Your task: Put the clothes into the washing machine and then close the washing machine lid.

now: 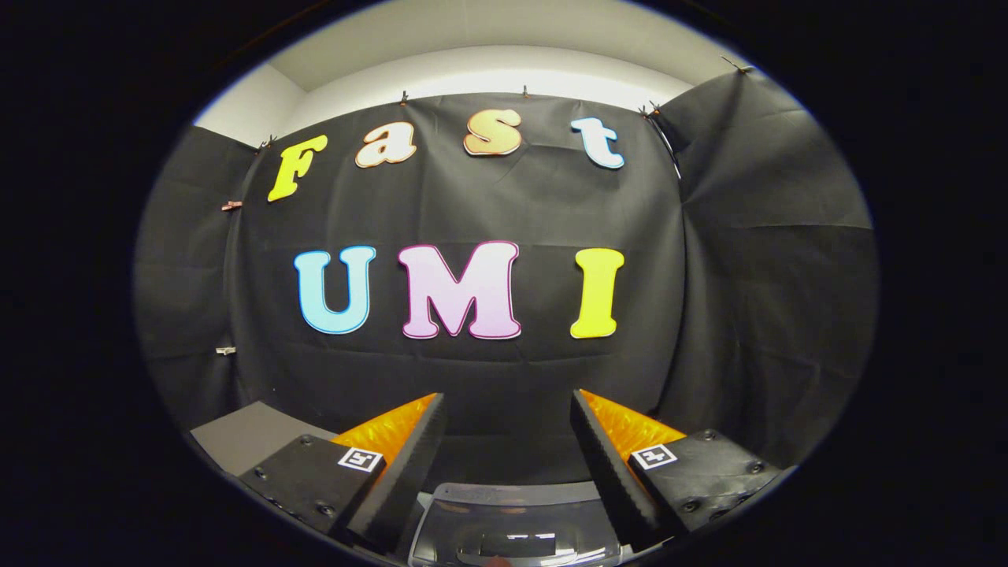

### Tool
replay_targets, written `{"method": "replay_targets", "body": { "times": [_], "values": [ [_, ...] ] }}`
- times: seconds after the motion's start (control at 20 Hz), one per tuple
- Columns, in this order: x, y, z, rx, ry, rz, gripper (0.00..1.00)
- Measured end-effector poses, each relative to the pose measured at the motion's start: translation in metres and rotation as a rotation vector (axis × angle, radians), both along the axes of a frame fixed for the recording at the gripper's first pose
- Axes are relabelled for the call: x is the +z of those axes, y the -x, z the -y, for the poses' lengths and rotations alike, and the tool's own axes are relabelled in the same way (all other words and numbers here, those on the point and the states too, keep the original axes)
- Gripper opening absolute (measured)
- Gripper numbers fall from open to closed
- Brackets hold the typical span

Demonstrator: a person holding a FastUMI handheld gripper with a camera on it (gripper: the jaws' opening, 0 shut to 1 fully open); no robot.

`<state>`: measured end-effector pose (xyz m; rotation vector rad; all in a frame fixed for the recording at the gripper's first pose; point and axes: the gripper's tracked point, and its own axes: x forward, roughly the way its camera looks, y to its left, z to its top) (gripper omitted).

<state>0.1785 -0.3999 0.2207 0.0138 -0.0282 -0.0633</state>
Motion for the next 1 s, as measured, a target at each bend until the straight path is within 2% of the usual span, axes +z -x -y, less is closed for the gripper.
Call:
{"method": "replay_targets", "body": {
  "times": [0.15,0.55,1.0],
  "values": [
    [0.026,0.003,-0.008,0.027,-0.007,0.037,0.99],
    [0.055,0.01,-0.019,0.007,-0.021,0.075,0.99],
    [0.052,0.018,-0.039,-0.002,-0.005,0.093,0.99]
  ]
}}
